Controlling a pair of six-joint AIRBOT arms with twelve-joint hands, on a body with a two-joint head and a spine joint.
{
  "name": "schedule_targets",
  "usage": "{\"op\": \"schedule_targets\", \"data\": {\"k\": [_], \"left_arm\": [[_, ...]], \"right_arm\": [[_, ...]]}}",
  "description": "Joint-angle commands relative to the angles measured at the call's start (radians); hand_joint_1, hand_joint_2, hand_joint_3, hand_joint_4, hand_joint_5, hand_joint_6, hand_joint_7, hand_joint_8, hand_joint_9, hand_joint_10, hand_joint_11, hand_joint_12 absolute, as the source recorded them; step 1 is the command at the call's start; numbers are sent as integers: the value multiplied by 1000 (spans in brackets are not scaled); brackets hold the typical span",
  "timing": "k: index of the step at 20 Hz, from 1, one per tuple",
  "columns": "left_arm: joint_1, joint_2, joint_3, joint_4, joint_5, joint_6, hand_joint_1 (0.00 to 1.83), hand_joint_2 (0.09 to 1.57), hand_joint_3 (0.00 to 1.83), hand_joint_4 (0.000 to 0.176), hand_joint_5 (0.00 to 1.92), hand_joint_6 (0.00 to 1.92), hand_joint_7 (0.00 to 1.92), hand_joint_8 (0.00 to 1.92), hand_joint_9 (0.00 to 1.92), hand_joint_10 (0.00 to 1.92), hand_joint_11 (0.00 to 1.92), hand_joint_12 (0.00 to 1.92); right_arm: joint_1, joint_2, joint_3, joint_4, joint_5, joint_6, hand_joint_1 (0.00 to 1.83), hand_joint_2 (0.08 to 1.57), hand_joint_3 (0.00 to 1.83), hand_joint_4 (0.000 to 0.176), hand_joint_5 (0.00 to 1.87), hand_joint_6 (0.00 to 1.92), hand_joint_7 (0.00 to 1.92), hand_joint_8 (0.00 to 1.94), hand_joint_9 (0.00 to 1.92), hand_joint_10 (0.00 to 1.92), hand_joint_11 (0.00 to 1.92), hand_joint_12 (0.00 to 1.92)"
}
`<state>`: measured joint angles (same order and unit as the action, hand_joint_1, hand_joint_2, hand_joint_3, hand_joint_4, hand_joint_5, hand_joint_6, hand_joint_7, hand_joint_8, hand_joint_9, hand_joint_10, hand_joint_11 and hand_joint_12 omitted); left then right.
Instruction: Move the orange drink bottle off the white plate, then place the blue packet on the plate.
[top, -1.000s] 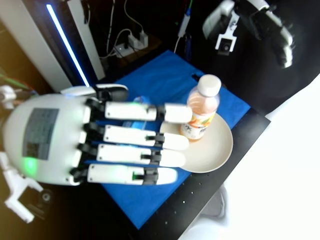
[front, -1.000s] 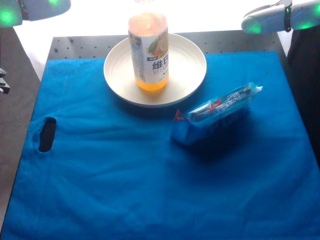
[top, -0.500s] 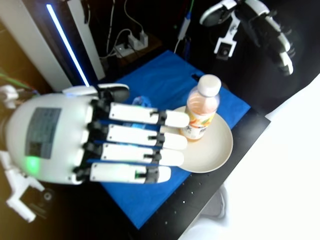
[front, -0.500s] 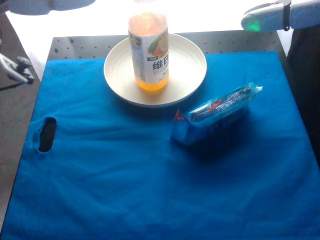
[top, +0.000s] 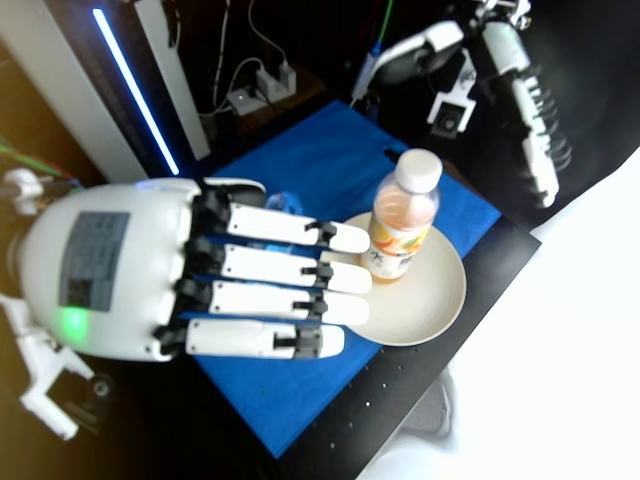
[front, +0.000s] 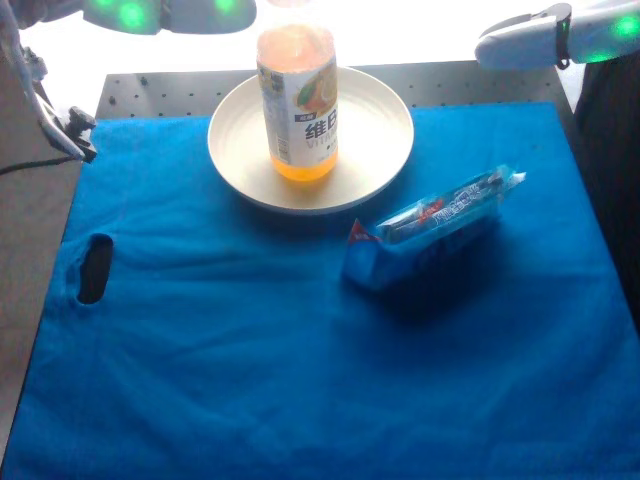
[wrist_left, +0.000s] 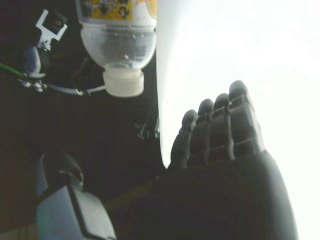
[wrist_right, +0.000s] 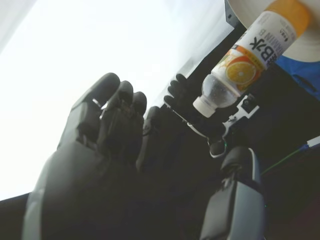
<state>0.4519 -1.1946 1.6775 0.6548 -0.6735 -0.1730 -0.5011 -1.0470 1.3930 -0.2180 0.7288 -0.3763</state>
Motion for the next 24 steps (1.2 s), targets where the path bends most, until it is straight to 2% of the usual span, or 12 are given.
{"op": "schedule_targets", "data": {"k": [1,3,4,6,8,11,13,14,18,19,22,24], "left_arm": [[-24,-8,10,-47,-79,-16,523,635,0,94,0,0,2,0,0,0,24,15],[-25,-26,20,-31,-77,-26,560,634,0,83,0,0,8,3,0,0,25,18],[-25,-33,23,-28,-78,-29,587,624,0,96,0,0,5,2,0,0,19,16],[-25,-36,24,-26,-84,-32,578,623,0,79,0,0,0,0,0,0,26,21],[-25,-37,24,-26,-82,-32,580,634,0,87,0,0,0,0,0,0,17,20],[-25,-49,30,-26,-79,-32,537,619,0,76,0,0,0,0,0,0,24,27],[-25,-63,41,-26,-77,-32,548,624,0,52,0,0,6,2,0,0,17,26],[-25,-70,45,-26,-75,-32,558,627,0,55,0,0,10,3,0,0,29,33],[-24,-100,68,-22,-66,-32,626,548,0,72,0,0,21,2,0,0,0,1],[-24,-104,71,-7,-57,-32,610,529,0,82,0,0,32,5,0,0,14,7],[-23,-119,86,8,-39,-31,654,529,0,82,0,0,27,1,0,0,5,3],[-21,-130,95,8,-35,-31,693,559,3,74,0,0,8,3,0,0,11,5]], "right_arm": [[17,-3,0,33,126,6,728,805,1,58,536,0,485,0,435,1,56,989],[17,-4,-1,33,129,6,729,804,0,55,527,0,474,0,422,0,46,981],[17,-5,-1,33,131,6,722,804,0,55,525,0,478,2,427,2,51,982],[17,-5,-5,33,134,6,717,813,4,49,504,0,472,0,417,0,66,986],[17,-5,-7,33,136,6,713,816,1,50,507,0,470,0,415,0,61,1019],[17,-5,-12,33,143,6,726,822,2,43,516,2,472,2,420,2,59,1035],[17,-5,-15,33,151,6,721,816,0,41,519,2,476,3,423,3,65,1035],[17,-5,-17,33,156,6,730,811,0,53,525,4,471,0,412,0,53,1031],[17,-5,-26,33,169,6,722,800,0,60,534,4,503,9,421,3,48,1027],[17,-5,-28,33,171,6,717,804,0,55,528,1,499,6,425,4,65,1036],[17,4,-46,23,190,6,713,815,4,30,525,0,479,0,421,1,65,1037],[17,14,-60,16,205,6,709,813,1,35,523,0,480,1,413,0,31,1015]]}}
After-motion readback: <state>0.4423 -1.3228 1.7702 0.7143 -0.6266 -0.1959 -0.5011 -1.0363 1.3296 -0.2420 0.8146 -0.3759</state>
